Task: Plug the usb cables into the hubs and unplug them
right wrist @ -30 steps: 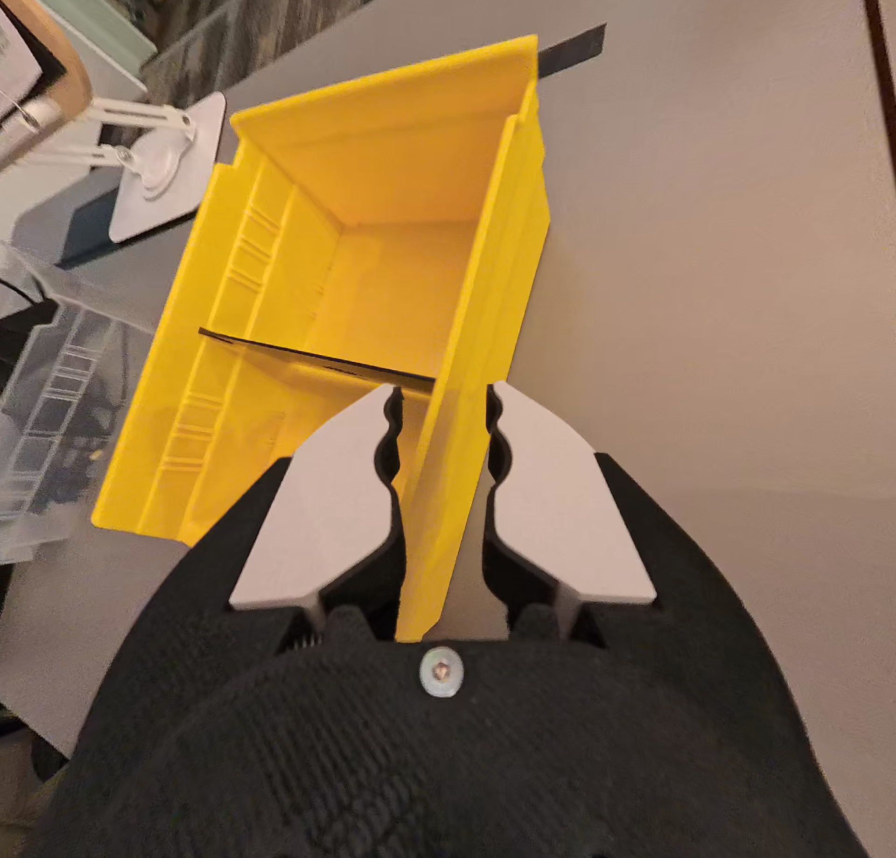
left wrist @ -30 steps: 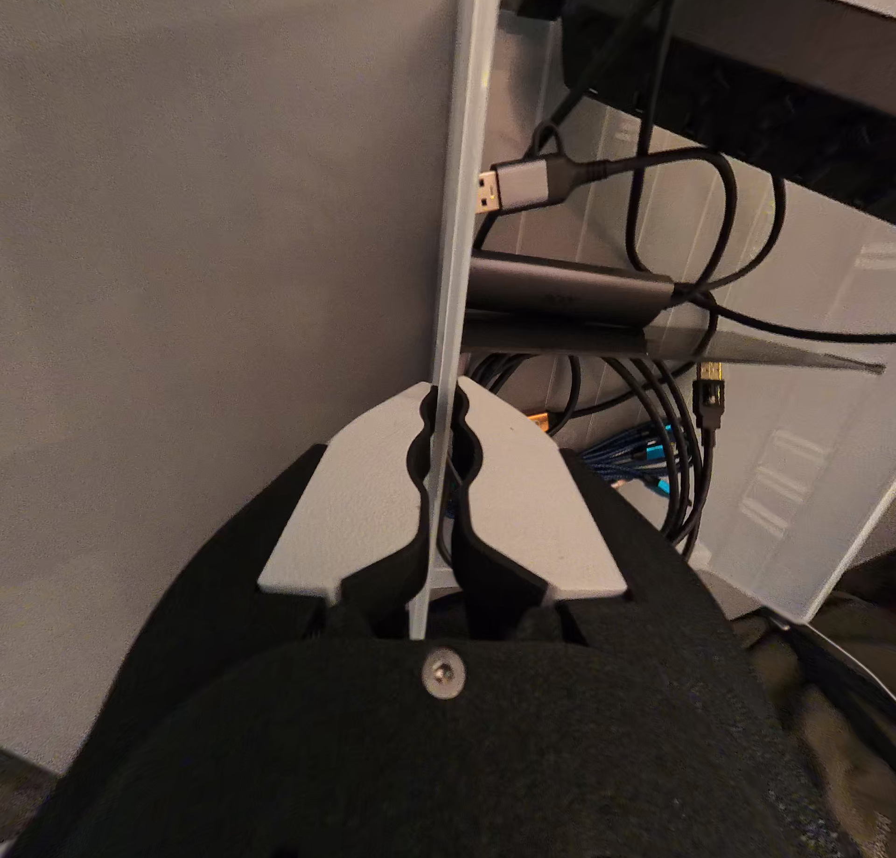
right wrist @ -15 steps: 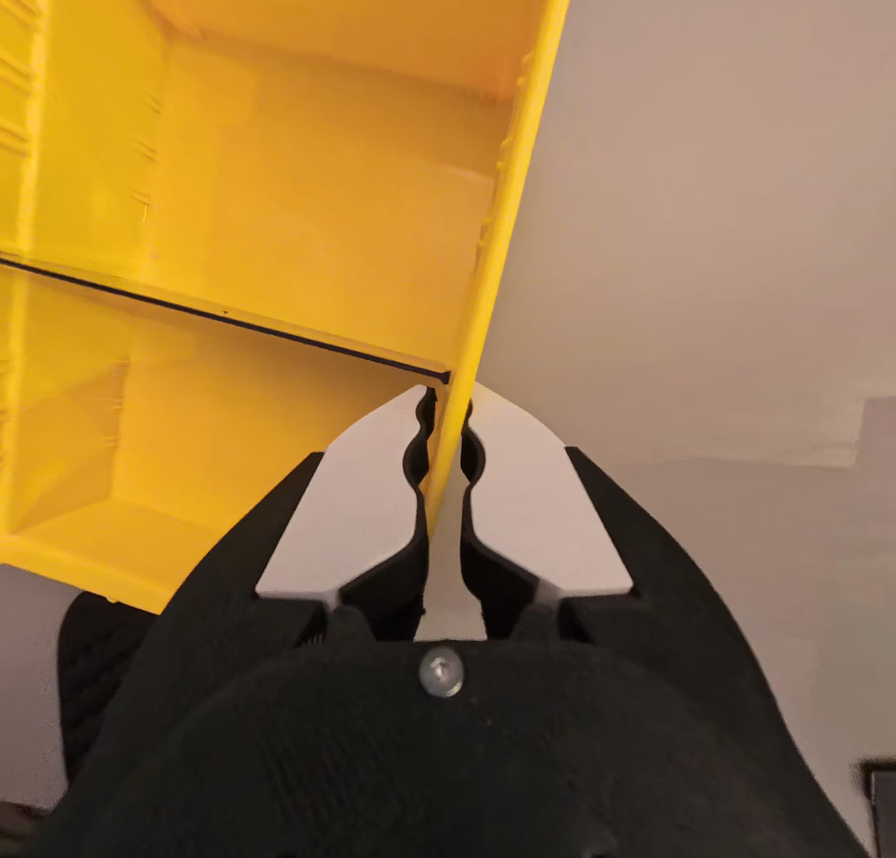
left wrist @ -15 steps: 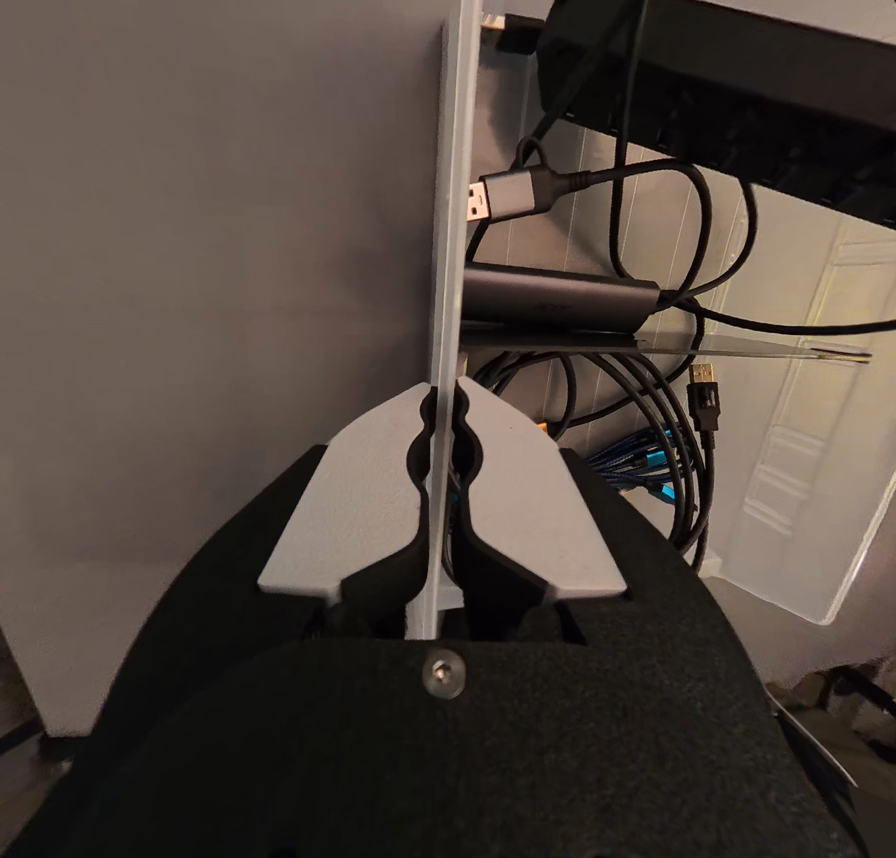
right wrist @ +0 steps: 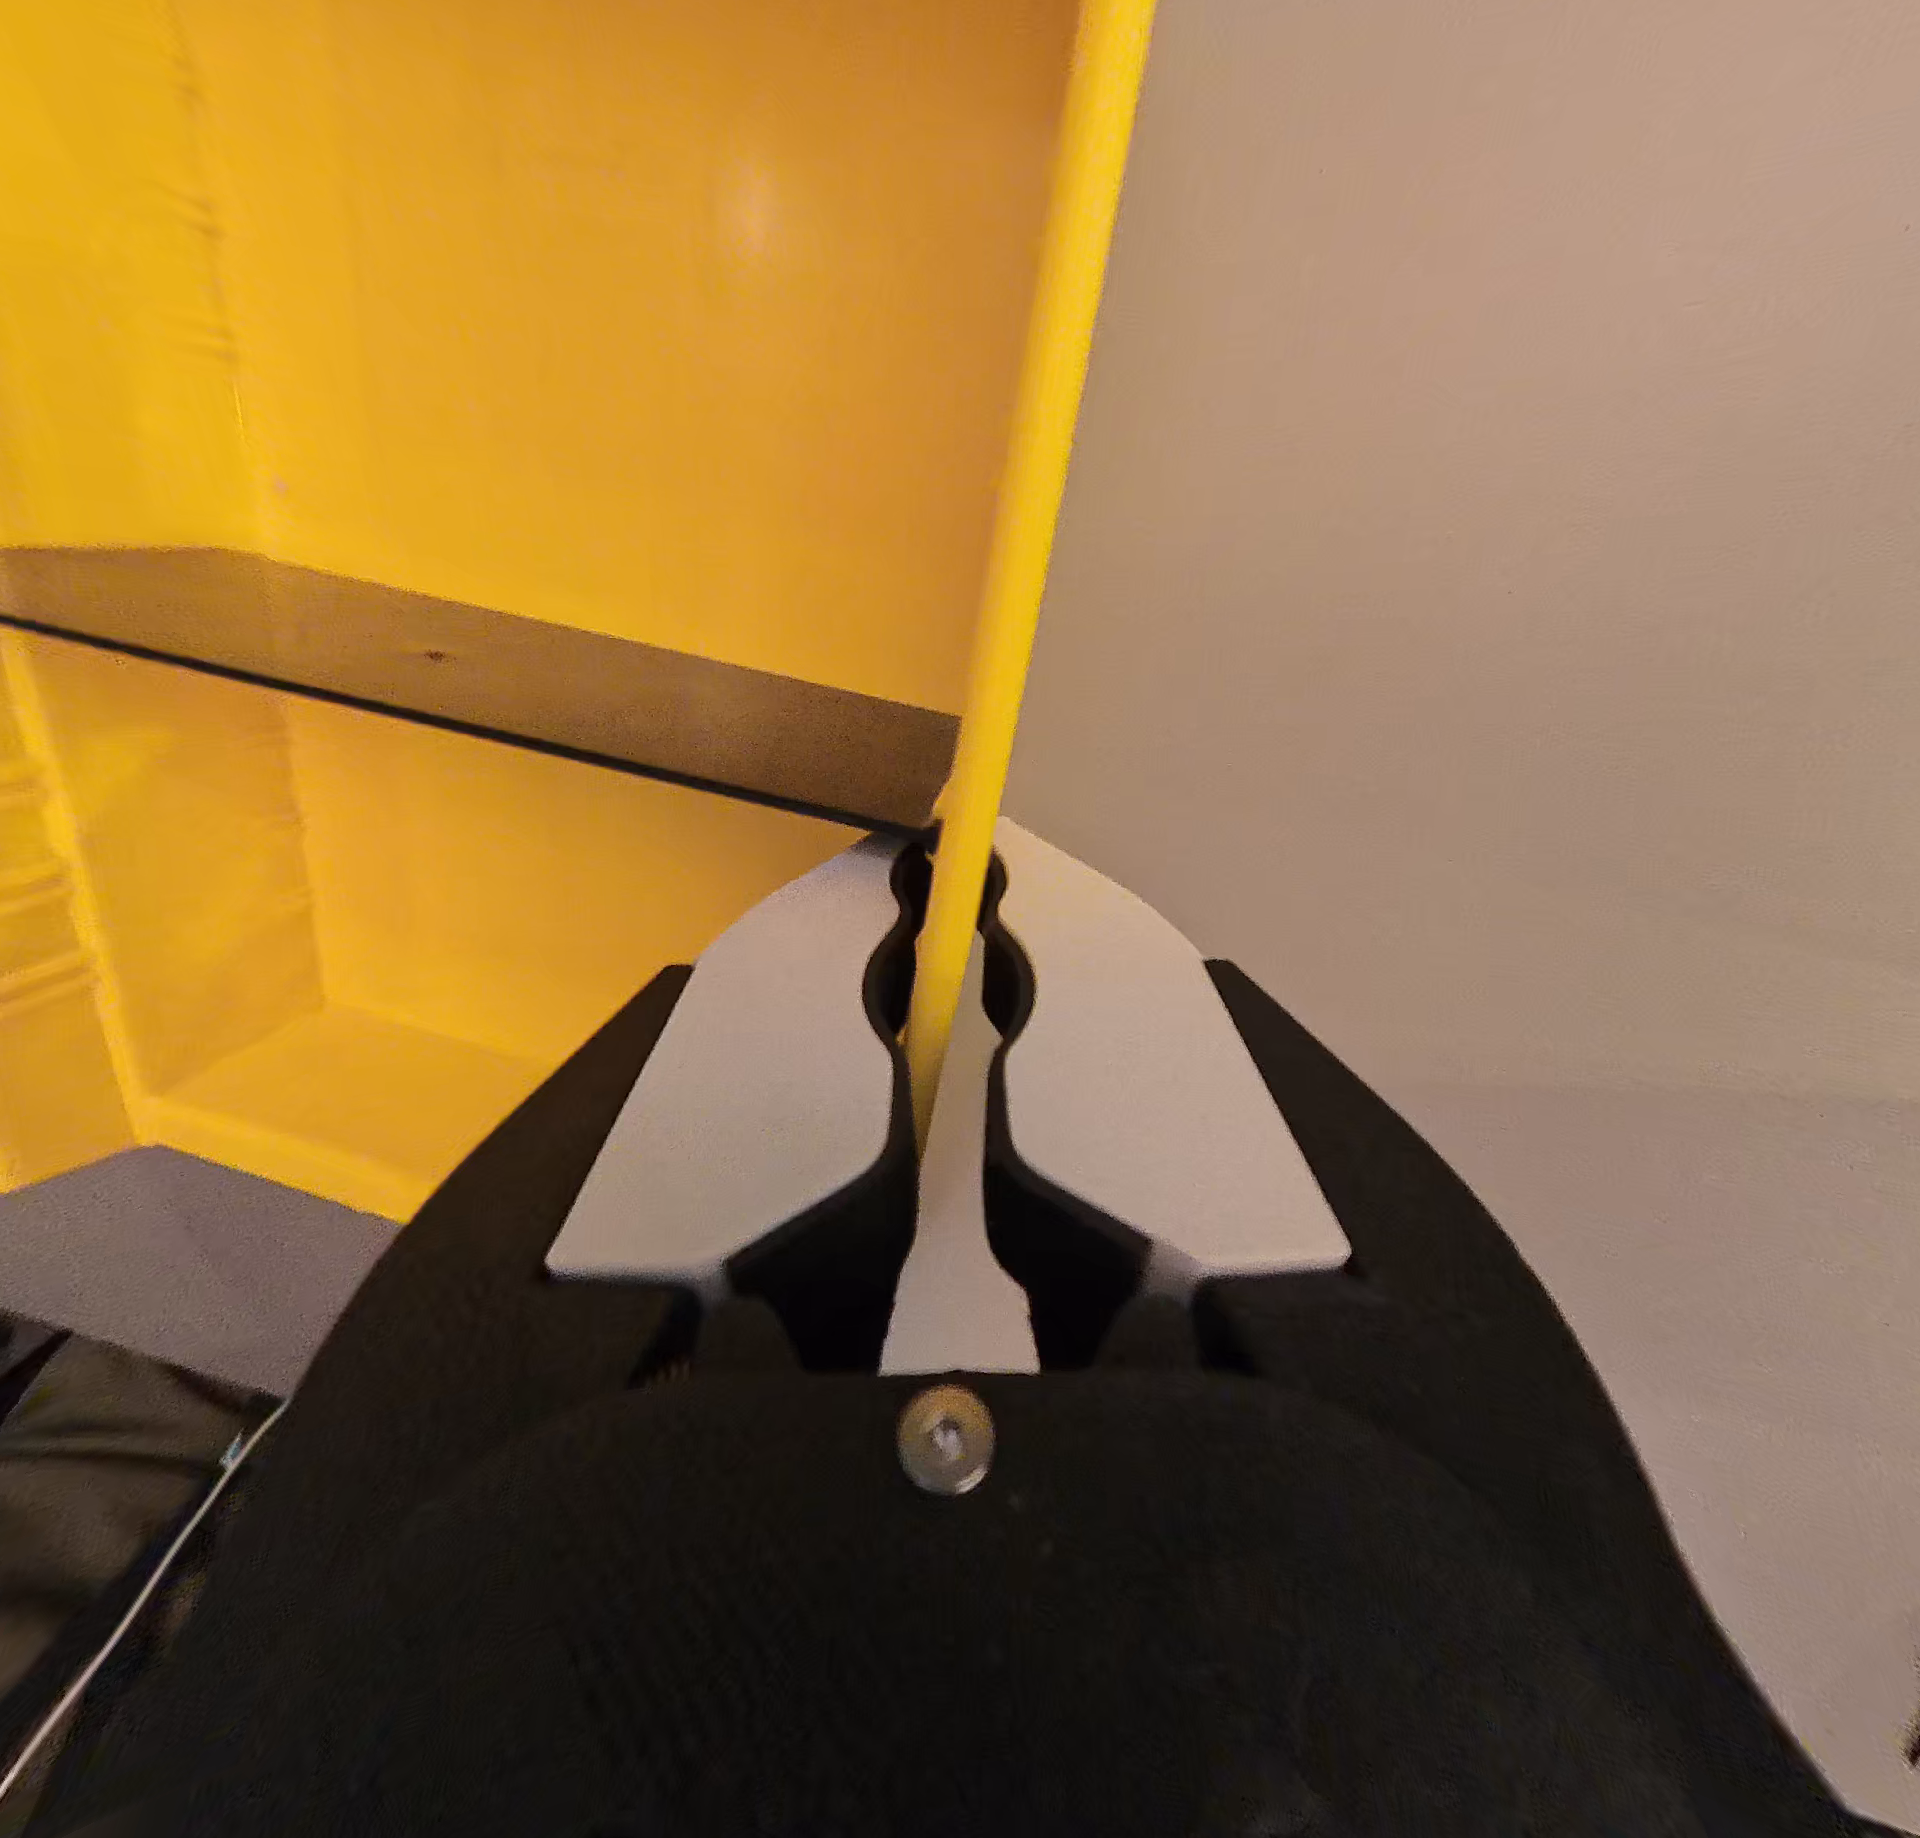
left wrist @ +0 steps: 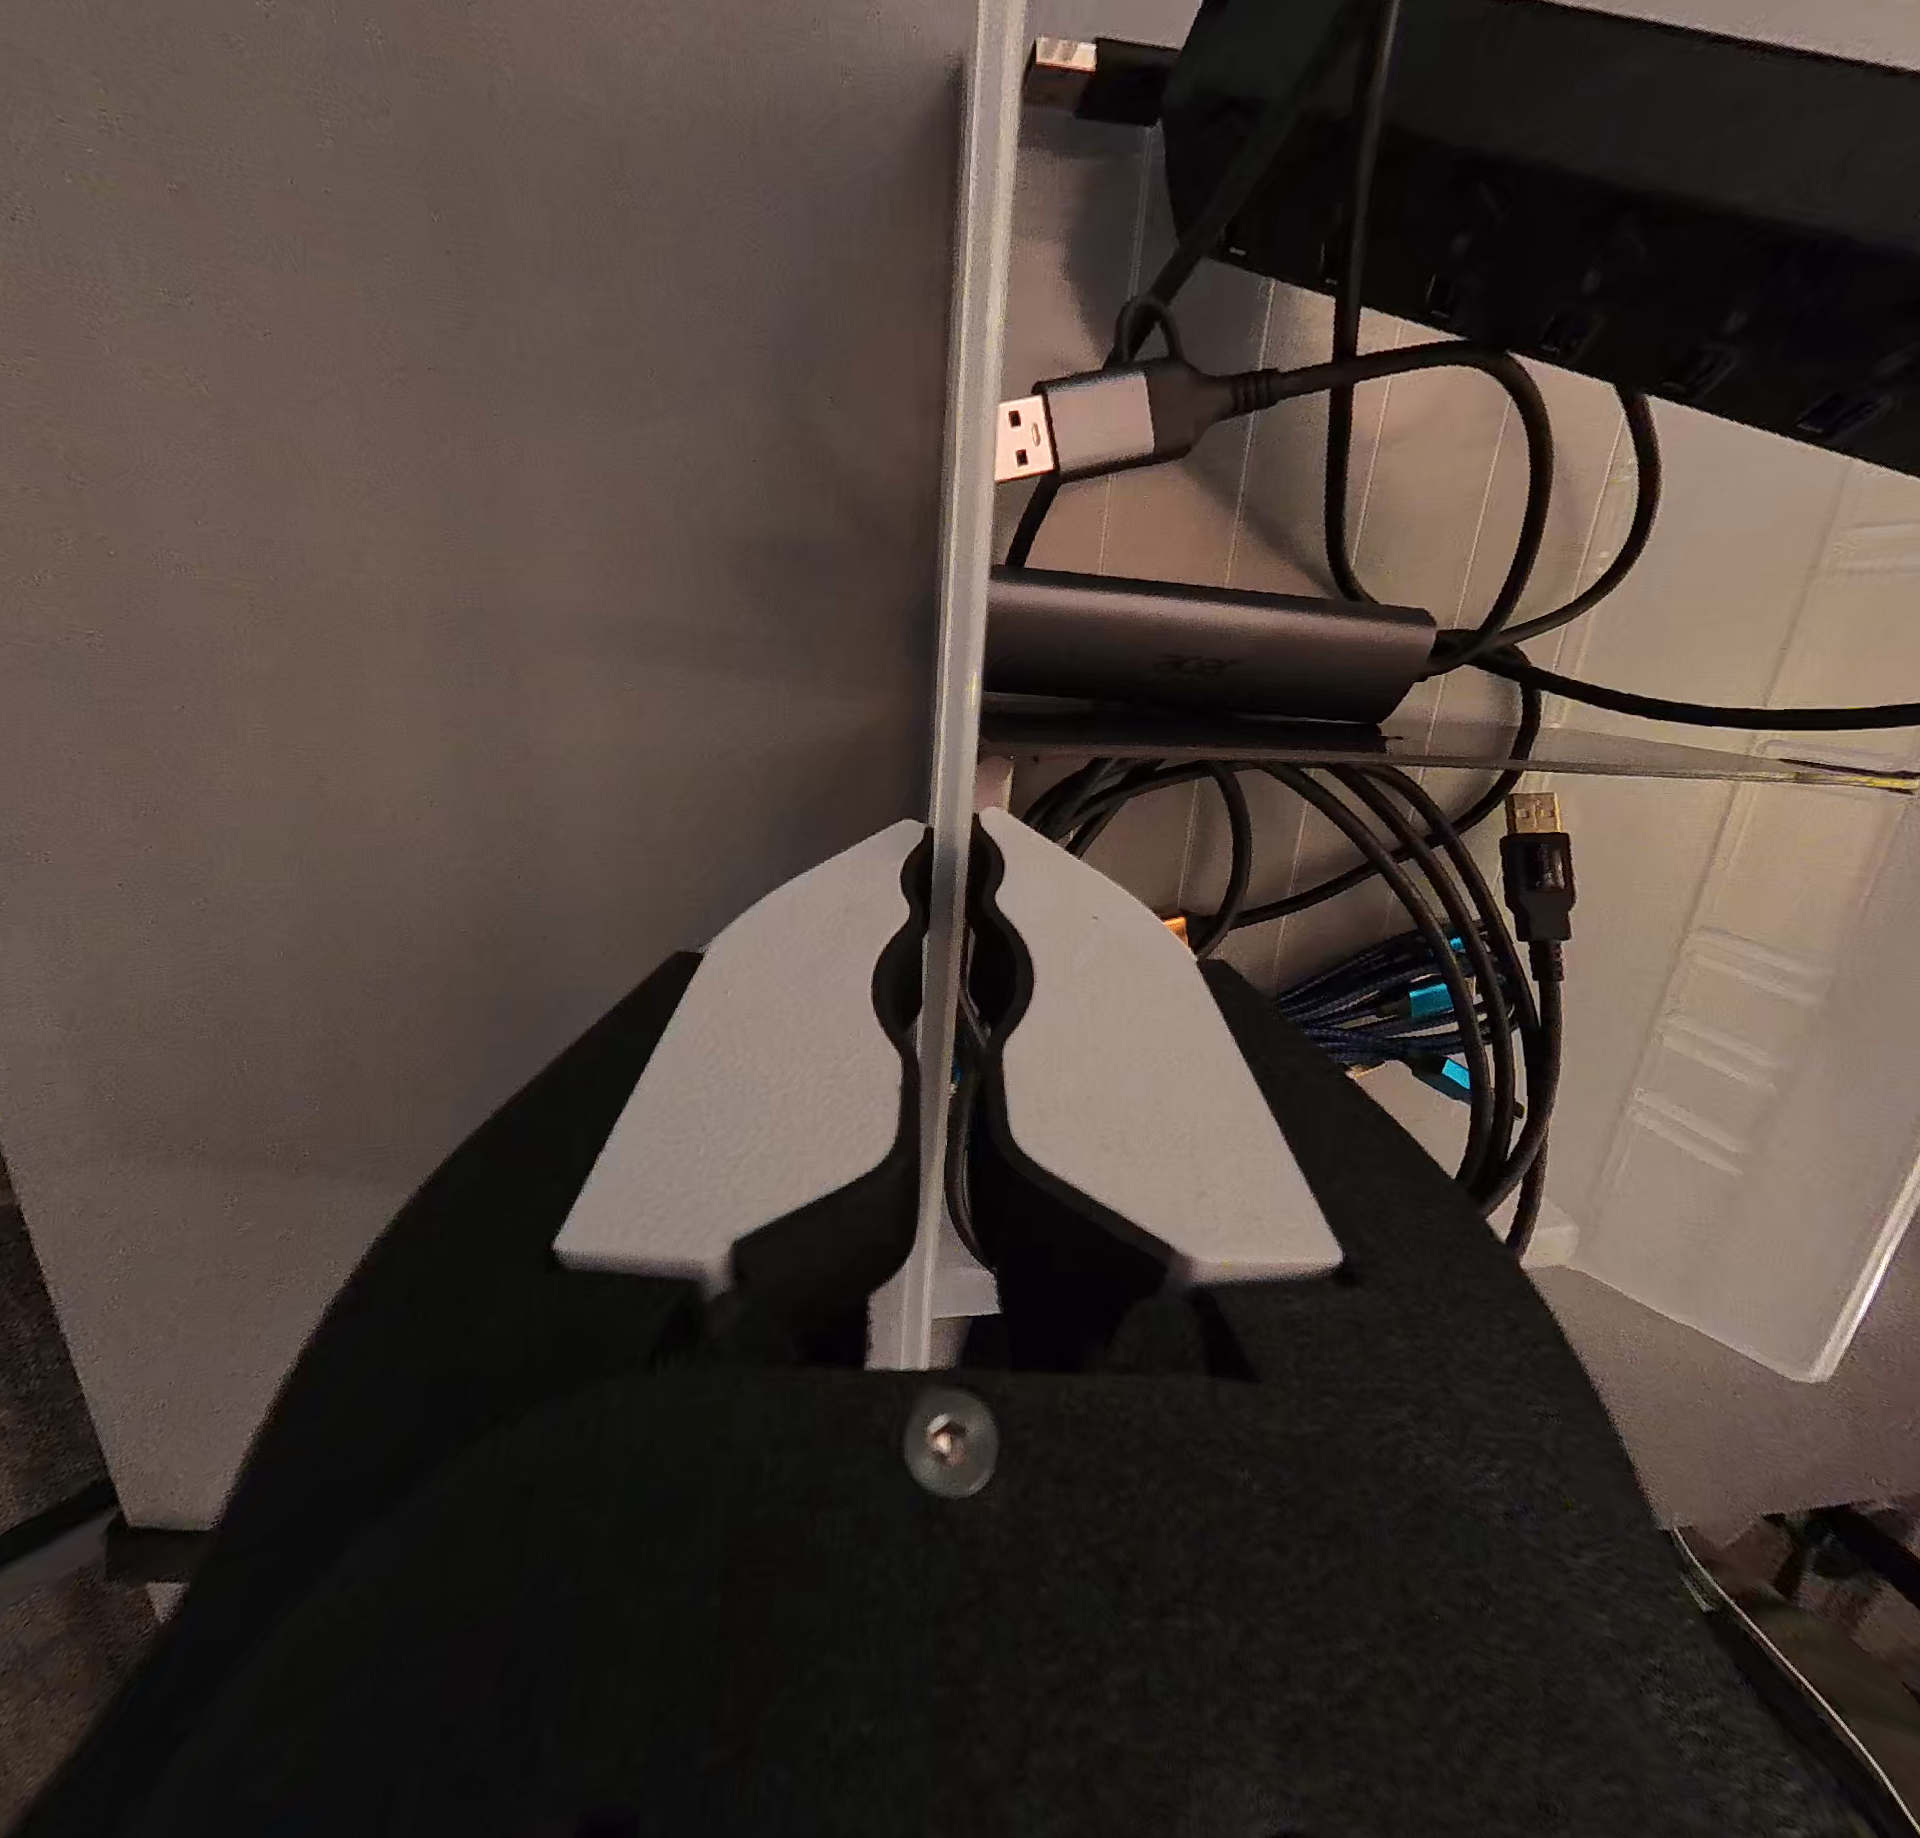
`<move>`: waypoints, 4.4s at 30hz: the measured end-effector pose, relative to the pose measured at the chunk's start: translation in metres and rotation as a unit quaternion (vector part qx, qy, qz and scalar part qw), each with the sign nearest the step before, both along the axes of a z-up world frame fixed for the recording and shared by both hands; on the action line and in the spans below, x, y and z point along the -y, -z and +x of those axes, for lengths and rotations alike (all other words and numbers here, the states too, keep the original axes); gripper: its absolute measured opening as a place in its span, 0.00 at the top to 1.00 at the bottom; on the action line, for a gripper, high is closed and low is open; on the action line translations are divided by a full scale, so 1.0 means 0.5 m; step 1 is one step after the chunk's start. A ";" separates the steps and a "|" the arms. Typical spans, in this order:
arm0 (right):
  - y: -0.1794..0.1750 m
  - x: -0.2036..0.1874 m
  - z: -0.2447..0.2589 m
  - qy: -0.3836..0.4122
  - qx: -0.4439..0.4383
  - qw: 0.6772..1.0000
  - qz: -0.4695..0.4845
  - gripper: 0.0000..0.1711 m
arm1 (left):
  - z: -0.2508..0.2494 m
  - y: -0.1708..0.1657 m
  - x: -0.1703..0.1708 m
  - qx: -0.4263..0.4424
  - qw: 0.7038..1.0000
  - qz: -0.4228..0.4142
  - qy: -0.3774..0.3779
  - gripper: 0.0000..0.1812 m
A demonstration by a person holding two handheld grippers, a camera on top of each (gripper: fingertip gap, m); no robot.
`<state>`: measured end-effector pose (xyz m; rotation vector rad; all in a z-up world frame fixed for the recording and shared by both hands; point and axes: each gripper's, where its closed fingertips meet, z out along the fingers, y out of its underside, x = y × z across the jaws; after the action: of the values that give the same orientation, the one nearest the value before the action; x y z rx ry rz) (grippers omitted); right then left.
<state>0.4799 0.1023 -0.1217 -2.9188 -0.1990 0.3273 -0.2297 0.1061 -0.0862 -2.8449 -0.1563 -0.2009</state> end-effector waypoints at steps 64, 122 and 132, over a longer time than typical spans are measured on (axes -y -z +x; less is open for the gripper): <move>-0.592 -0.024 -0.166 -0.119 0.016 0.663 0.739 0.76 | 0.325 -0.057 -0.185 -0.190 0.671 0.144 0.702 0.74; -0.444 -0.004 -0.639 -0.334 -0.123 0.695 0.625 0.72 | 0.428 -0.938 -0.077 -0.204 0.702 0.501 0.463 0.84; -0.405 0.011 -0.826 -0.288 -0.201 0.682 0.642 0.65 | 0.547 -1.026 0.039 -0.210 0.657 0.513 0.511 0.84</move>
<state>0.0671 0.0970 0.0809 -1.2736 -0.8557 0.5812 0.0435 0.0865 0.4270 -1.4440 1.2502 0.1434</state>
